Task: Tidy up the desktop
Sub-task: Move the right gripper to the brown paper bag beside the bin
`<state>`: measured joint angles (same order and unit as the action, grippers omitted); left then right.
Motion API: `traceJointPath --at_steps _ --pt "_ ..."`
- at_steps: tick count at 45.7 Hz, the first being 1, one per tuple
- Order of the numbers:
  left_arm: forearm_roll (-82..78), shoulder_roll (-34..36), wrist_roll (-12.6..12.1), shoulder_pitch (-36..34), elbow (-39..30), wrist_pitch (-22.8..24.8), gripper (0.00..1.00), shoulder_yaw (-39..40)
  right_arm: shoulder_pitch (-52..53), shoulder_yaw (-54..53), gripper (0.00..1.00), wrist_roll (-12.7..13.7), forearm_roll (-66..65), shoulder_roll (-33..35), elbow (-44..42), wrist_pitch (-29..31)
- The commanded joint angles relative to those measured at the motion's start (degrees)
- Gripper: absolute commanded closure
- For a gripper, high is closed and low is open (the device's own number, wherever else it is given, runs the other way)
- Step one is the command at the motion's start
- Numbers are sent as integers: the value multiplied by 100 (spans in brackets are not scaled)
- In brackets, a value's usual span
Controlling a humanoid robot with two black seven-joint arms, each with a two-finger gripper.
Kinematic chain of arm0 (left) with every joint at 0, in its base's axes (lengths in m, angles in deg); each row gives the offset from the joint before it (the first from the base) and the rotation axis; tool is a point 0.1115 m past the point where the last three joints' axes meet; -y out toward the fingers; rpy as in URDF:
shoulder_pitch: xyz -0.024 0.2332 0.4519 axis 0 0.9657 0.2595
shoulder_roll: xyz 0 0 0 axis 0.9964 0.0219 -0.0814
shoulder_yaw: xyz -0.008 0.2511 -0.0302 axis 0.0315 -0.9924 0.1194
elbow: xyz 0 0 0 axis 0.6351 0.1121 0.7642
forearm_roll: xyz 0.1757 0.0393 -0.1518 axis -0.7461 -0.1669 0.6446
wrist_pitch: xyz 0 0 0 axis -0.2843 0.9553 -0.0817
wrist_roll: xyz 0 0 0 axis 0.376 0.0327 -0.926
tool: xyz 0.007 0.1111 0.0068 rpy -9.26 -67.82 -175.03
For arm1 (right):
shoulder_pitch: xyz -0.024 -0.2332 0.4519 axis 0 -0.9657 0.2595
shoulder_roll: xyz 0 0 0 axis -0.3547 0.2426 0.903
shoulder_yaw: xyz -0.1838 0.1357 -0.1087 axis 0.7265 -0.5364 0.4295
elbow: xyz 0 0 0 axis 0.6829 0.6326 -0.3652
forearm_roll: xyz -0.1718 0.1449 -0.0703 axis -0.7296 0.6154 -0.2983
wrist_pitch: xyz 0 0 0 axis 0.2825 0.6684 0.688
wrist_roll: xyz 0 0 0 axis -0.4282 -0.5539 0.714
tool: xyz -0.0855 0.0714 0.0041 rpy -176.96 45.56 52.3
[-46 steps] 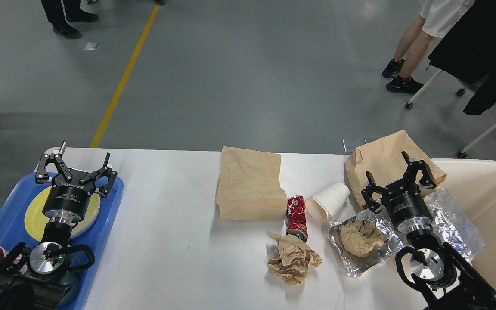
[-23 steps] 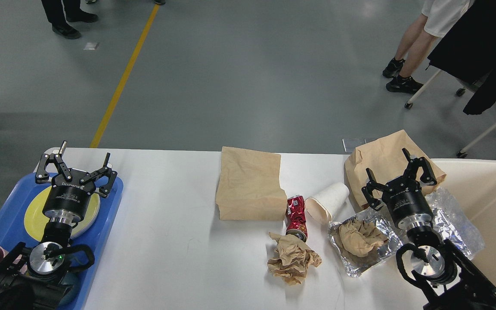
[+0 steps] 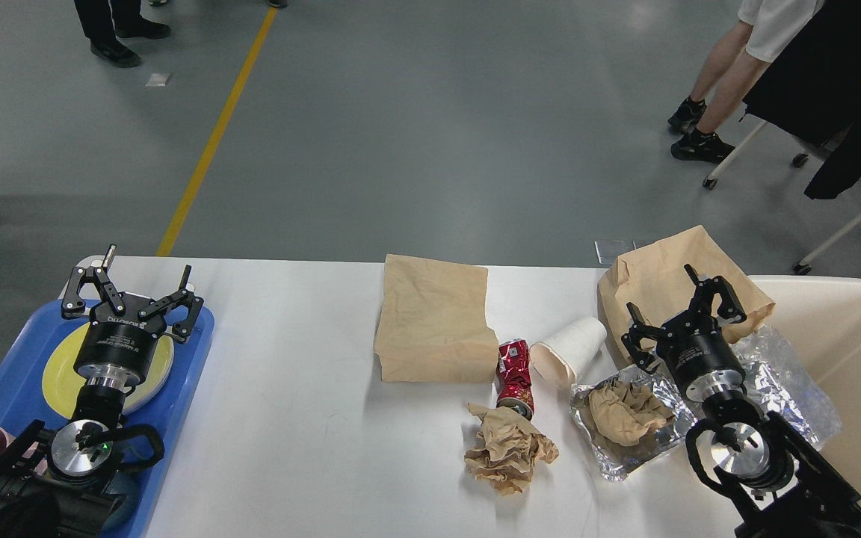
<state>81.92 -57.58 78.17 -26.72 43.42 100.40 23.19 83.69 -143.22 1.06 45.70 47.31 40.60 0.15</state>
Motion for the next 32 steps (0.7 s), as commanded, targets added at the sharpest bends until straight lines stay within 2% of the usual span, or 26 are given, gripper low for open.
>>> traceJointPath --at_steps 1,27,32 --pt "1 1 0 0 0 0 3 0 4 9 0 1 -2 14 27 20" --pt "1 1 0 0 0 0 3 0 206 35 0 -43 -2 84 -34 108" --pt "1 1 0 0 0 0 3 0 223 456 0 -52 16 724 -17 151"
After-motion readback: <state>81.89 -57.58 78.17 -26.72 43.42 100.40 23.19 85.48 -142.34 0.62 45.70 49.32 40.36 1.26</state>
